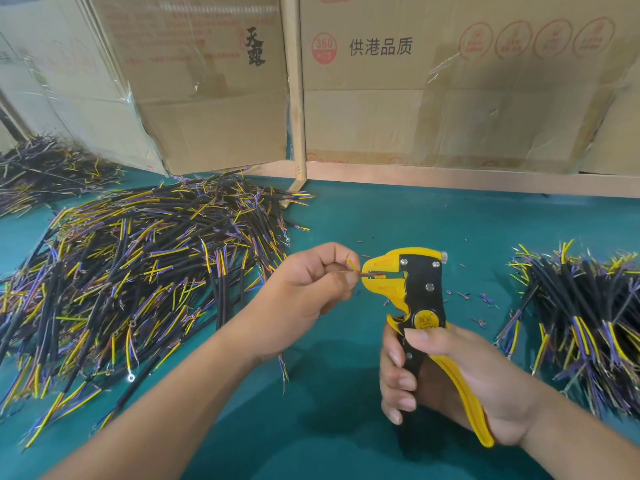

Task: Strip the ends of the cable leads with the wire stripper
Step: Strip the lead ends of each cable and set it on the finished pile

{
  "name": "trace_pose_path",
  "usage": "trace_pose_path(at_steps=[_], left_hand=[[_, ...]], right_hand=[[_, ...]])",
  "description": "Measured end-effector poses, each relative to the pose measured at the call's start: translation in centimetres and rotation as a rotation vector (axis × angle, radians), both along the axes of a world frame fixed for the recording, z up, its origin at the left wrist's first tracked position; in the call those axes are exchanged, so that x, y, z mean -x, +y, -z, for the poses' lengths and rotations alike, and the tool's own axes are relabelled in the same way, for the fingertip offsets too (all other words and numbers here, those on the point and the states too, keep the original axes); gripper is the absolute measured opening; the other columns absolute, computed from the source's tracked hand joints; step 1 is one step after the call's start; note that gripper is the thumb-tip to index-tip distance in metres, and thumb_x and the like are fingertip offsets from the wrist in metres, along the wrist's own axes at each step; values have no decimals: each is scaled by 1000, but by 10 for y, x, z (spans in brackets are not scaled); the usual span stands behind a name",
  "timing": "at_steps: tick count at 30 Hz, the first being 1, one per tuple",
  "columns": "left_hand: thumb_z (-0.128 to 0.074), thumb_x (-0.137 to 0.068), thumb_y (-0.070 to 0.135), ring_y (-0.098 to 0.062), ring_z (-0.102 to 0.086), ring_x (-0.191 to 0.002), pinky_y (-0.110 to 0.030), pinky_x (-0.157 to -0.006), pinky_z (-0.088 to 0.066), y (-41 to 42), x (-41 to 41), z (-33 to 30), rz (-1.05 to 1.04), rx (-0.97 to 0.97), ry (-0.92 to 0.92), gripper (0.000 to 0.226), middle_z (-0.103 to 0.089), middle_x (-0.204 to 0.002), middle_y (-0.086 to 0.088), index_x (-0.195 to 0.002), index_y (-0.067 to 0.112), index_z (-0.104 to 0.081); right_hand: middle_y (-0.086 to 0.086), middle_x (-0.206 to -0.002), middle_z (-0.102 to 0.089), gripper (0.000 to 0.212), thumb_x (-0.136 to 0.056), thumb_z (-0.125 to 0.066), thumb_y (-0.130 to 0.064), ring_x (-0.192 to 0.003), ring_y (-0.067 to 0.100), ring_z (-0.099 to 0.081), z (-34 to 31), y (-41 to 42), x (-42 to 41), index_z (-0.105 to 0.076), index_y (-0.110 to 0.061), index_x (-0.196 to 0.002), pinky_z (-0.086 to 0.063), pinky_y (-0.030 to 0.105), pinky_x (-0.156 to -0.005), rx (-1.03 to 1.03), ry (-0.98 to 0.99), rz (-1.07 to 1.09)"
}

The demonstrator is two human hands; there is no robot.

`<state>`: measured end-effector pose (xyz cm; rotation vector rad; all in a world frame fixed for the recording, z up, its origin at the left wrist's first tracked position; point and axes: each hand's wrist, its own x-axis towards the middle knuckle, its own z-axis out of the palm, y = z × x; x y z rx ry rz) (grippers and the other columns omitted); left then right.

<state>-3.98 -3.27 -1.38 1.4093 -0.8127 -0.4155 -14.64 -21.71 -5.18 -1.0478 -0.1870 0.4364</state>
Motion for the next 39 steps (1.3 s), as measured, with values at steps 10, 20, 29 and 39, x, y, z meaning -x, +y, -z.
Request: trace_pose_path(at_steps=[10, 20, 29, 39], left_hand=[[-51, -88, 15, -7, -26, -53, -16, -48, -23, 1, -2, 2, -7, -19, -18, 4, -44, -56, 16, -89, 12, -54], [-52, -87, 15, -9, -23, -54, -22, -50, -18, 0, -1, 2, -12, -8, 2, 4, -42, -58, 13, -89, 12, -53], [-51, -89, 14, -9, -23, -55, -20, -48, -19, 0, -1, 2, 5, -5, -20, 5, -43, -58, 16, -92, 11, -53], [-51, -88, 14, -7, -25, -53, -16, -47, -20, 0, -1, 0, 0, 7, -4, 6, -42, -56, 16, -92, 10, -50]], right_hand=[[12, -67, -39, 31, -87, -71, -32, -58, 25, -44, -1, 3, -1, -56, -6, -78, -46, 44, -64, 23, 29, 45], [12, -68, -40, 35, -85, -76, -35, -60, 26, -46, 0, 1, -1, -56, -6, -81, -47, 44, -66, 18, 18, 25], [13, -67, -40, 29, -87, -69, -30, -59, 26, -45, -3, 3, -1, -56, -6, -79, -47, 45, -66, 43, 41, 46], [11, -62, -36, 35, -84, -71, -35, -52, 24, -39, -7, 10, 2, -53, -7, -71, -45, 40, -57, 85, 59, 120]])
